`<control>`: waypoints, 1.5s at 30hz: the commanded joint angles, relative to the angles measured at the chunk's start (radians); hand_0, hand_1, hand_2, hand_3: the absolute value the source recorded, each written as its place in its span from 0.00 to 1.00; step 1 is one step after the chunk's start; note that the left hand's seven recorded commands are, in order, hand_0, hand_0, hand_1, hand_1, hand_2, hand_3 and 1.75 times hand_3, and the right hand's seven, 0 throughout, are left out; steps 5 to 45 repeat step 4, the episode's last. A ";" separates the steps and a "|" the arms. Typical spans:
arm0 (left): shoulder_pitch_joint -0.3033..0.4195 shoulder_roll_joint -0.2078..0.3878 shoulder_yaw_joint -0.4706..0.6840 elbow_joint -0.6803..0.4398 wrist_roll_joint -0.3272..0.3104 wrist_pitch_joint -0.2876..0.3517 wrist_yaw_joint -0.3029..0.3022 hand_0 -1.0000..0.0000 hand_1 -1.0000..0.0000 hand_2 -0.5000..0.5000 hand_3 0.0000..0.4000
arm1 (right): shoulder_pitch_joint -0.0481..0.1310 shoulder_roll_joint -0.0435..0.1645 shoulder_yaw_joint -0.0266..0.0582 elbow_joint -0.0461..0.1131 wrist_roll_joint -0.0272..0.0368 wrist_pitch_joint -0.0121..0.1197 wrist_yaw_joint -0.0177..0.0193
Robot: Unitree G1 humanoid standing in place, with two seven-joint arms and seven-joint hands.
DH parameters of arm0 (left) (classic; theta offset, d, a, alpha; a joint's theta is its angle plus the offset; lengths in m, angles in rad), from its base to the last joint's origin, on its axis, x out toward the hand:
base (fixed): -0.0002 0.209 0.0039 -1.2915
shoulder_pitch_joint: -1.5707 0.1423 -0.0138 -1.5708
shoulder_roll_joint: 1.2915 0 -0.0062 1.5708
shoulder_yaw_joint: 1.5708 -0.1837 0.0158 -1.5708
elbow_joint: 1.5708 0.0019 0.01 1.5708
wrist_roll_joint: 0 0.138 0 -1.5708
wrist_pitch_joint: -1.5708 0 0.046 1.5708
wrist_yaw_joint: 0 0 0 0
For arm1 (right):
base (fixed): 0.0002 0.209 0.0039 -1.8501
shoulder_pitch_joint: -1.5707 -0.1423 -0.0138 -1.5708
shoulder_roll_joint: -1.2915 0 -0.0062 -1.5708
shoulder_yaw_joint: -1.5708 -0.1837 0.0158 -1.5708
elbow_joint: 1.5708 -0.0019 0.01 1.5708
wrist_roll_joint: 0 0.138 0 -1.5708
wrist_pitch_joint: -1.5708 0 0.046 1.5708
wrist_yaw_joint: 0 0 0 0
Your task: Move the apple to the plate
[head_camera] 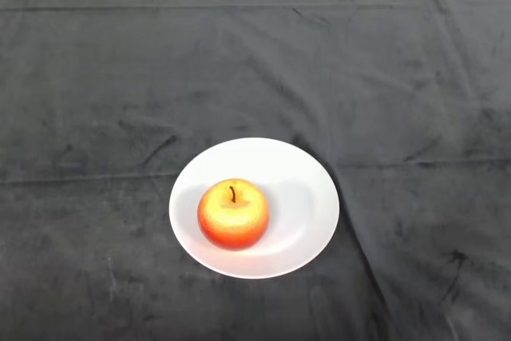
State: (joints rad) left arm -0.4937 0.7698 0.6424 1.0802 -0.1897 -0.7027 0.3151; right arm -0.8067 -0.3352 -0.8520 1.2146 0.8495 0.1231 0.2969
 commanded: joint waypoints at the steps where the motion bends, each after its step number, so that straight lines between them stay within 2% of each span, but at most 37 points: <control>1: -0.041 0.091 -0.005 0.048 -0.001 -0.024 -0.007 1.00 1.00 0.50 0.00 | -0.029 -0.027 -0.0161 -0.005 0.0143 -0.011 0.0132; 45: -0.042 0.091 -0.006 0.048 -0.001 -0.024 -0.006 1.00 1.00 0.50 0.00 | -0.029 -0.027 -0.0162 -0.005 0.0142 -0.011 0.0132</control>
